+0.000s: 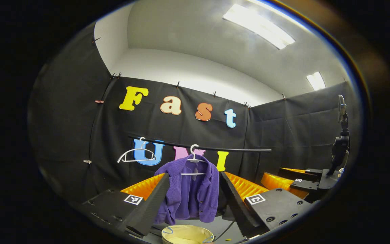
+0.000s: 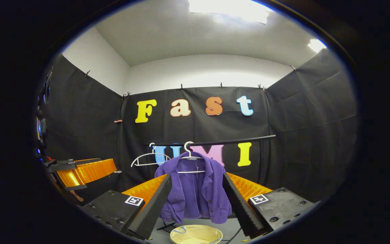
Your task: Grasp the clothes on the hanger with both hands and then place them into the laundry hamper below.
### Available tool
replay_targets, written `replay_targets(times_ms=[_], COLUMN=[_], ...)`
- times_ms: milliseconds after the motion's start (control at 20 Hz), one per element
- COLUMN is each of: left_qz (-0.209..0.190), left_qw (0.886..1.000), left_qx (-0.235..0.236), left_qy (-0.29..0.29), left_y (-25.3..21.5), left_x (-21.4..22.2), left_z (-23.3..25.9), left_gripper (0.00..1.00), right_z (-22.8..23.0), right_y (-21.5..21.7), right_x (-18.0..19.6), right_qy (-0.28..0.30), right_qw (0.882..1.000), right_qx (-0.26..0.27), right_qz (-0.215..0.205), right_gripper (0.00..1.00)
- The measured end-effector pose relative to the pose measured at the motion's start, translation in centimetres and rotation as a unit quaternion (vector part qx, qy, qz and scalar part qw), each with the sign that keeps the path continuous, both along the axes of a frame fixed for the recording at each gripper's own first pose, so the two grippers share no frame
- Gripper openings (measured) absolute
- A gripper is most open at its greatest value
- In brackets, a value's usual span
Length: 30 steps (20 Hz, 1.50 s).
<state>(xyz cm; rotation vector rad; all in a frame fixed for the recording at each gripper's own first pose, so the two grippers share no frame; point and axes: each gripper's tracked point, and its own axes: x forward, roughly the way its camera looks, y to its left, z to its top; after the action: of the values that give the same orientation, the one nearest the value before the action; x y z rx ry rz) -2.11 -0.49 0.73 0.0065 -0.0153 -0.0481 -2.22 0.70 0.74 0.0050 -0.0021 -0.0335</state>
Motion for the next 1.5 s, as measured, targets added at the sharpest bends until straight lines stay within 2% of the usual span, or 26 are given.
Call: replay_targets(times_ms=[100, 350, 400, 600, 1050, 1300, 1500], left_qz=[-0.007, -0.020, -0.022, -0.029, -0.064, -0.064, -0.037], left_qw=[1.000, 1.000, 1.000, 1.000, 0.998, 0.998, 0.999], left_qx=[-0.002, -0.006, -0.005, -0.003, 0.006, -0.003, 0.014], left_qy=[-0.005, -0.010, -0.010, -0.008, 0.000, 0.010, 0.011], left_y=[0.3, 1.5, 1.8, 2.8, 3.0, 3.3, 4.3], left_x=[-0.5, -1.6, -1.7, -2.2, -2.5, 0.2, 4.7], left_z=[0.3, 0.9, 1.0, 1.0, 0.3, -1.0, -2.2], left_gripper=[0.94, 0.94, 0.95, 0.94, 0.95, 0.96, 0.94], right_z=[0.2, 0.5, 0.4, 0.0, -0.7, -2.4, -4.3], right_y=[0.5, 2.2, 2.5, 3.6, 4.2, 3.0, 1.3], right_x=[-0.4, -1.2, -1.4, -2.0, -1.9, 1.0, 6.5], right_qy=[-0.001, -0.003, -0.003, 0.002, 0.004, 0.012, 0.010], right_qw=[1.000, 1.000, 1.000, 1.000, 0.999, 0.999, 1.000], right_qx=[-0.004, -0.012, -0.013, -0.013, -0.020, -0.015, 0.001], right_qz=[-0.002, -0.008, -0.012, -0.021, -0.039, -0.039, -0.023], right_gripper=[0.98, 0.98, 1.00, 0.98, 0.98, 0.98, 0.98])
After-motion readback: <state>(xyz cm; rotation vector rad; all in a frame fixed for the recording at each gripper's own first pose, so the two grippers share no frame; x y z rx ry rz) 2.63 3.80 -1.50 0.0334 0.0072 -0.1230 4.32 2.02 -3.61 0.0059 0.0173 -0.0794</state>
